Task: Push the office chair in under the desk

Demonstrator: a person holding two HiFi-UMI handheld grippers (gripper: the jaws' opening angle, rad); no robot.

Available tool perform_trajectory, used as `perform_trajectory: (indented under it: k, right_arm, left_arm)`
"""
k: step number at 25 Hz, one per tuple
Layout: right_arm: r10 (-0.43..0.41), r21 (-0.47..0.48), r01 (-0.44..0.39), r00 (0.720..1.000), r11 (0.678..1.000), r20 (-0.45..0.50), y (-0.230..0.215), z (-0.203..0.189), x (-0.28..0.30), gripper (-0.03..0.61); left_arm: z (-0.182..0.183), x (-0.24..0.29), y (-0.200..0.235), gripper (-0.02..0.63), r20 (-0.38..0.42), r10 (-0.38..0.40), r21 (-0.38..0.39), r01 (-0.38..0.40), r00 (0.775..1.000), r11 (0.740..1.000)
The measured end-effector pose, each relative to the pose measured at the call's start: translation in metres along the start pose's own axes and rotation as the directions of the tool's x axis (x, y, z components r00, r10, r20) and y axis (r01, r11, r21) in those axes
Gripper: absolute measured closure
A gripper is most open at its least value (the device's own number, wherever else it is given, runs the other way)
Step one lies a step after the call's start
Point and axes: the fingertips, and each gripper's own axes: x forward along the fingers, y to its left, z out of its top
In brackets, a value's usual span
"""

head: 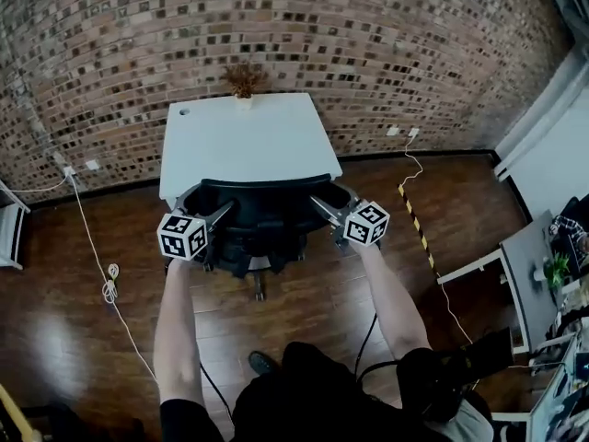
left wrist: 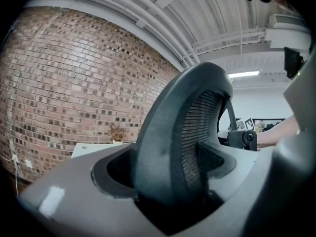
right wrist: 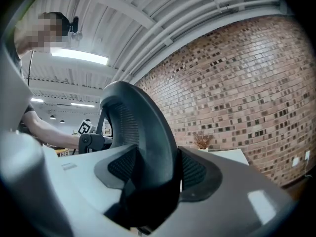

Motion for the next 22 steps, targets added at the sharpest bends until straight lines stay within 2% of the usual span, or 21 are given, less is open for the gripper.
perform_trajectory:
  k: [5, 16, 22]
  right_arm:
    - [0.011, 0.009, -0.011, 1.000, 1.000, 0.001, -0.036, -0.001, -0.004, 0.333]
    - [0.032, 0.016, -0.032, 0.999, 0.999, 0.011, -0.062, 0.015, 0.010, 0.333]
    - [0.049, 0.006, -0.049, 0.999, 0.999, 0.015, -0.095, 0.008, 0.031, 0.330]
  left_arm:
    - [-0.002, 0.037, -0.004, 0.117, -0.001, 0.024, 0.002, -0.024, 1.000, 1.000]
    - [0.003, 0.067, 0.010, 0.117, -0.017, 0.042, 0.011, -0.042, 0.999, 0.999]
    - [-0.005, 0.094, 0.030, 0.117, 0.004, 0.076, 0.020, -0.076, 0.997, 0.997]
